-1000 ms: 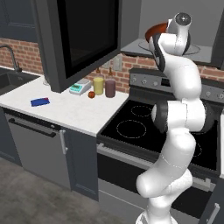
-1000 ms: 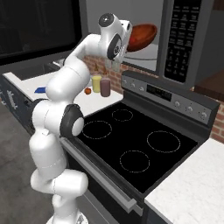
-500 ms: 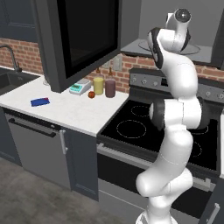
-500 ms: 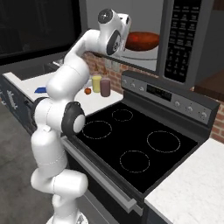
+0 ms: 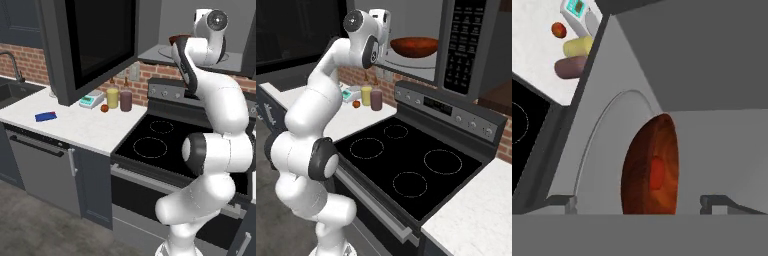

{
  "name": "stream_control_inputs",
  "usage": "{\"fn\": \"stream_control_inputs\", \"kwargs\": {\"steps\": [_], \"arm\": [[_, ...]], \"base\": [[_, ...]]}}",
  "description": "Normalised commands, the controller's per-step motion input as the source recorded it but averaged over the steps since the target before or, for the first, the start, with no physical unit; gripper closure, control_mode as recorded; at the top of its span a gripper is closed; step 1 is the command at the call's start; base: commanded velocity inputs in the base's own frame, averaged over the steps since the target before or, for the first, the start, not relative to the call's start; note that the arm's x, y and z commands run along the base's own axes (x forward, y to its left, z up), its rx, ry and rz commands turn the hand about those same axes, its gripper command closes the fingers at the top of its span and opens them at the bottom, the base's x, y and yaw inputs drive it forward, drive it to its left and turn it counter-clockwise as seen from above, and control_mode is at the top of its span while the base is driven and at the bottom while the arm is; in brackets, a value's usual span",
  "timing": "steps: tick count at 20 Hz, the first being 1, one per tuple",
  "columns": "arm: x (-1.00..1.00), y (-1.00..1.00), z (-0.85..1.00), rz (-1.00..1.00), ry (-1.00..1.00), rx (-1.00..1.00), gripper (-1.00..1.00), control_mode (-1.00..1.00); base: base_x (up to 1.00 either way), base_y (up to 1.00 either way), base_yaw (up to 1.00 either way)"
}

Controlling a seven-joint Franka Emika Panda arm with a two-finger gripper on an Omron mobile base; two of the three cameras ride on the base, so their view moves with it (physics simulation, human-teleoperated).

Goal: Pick the bell pepper from the sink and place it in the bowl. Then pick the bowl and place it in the microwave. Then close the microwave door and press the start button.

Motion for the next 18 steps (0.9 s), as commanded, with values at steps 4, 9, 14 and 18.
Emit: {"fn": "stream_control_inputs", "kwargs": {"steps": [4,9,14,18], "arm": [[-1.0,0.44,0.1,0.04,-0.15,0.0,-1.0,-1.0],[-1.0,0.54,0.26,0.07,-0.07,-0.01,-1.0,-1.0],[-1.0,0.36,0.01,0.02,-0.15,0.0,-1.0,-1.0],[-1.0,0.36,0.0,0.0,-0.11,0.0,-1.0,-1.0]], "base": [[0.0,0.0,0.0],[0.0,0.0,0.0],[0.0,0.0,0.0],[0.0,0.0,0.0]]}}
